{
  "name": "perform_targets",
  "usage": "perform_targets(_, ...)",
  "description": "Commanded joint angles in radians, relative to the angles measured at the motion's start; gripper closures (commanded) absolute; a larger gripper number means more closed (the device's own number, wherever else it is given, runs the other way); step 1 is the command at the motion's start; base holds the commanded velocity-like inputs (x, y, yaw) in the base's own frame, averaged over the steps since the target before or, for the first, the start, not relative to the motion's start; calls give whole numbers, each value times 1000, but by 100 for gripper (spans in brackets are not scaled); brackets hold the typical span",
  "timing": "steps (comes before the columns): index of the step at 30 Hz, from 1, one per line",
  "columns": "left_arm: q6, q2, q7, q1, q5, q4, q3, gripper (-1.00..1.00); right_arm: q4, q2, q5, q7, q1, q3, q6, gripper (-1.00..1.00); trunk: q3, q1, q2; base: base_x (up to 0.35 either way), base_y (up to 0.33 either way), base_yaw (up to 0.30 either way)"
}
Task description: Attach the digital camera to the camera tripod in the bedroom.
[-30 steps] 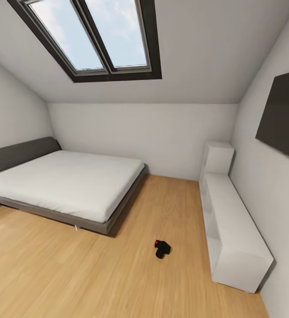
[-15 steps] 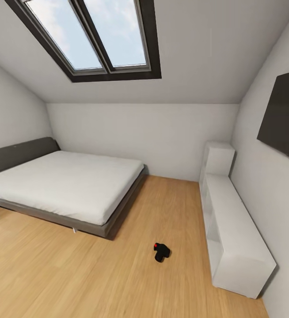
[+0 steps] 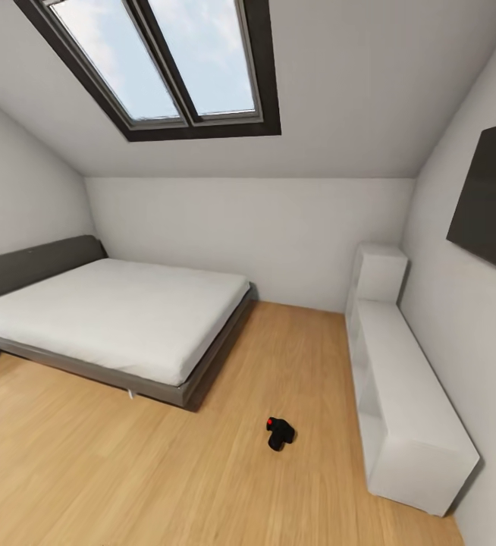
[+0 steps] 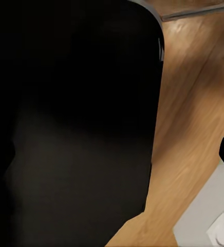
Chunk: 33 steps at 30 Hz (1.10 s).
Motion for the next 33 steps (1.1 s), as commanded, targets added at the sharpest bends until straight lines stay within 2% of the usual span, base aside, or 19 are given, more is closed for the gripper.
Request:
perform_targets(1, 0, 0, 0, 0, 6, -1, 1, -100, 0, 0, 5, 0, 0, 1, -3, -100, -1, 0, 0, 0, 0, 197)
perform_targets(19, 1, 0, 0, 0, 8, 3, 3, -100, 0, -2, 3, -2, 0, 1, -4, -100, -1, 0, 0, 0, 0, 248)
perform_targets(33, 1, 0, 0, 0, -1, 5, -6, -100, 0, -2, 3, -4, 0, 1, -4, -100, -1, 0, 0, 48, 0, 47)
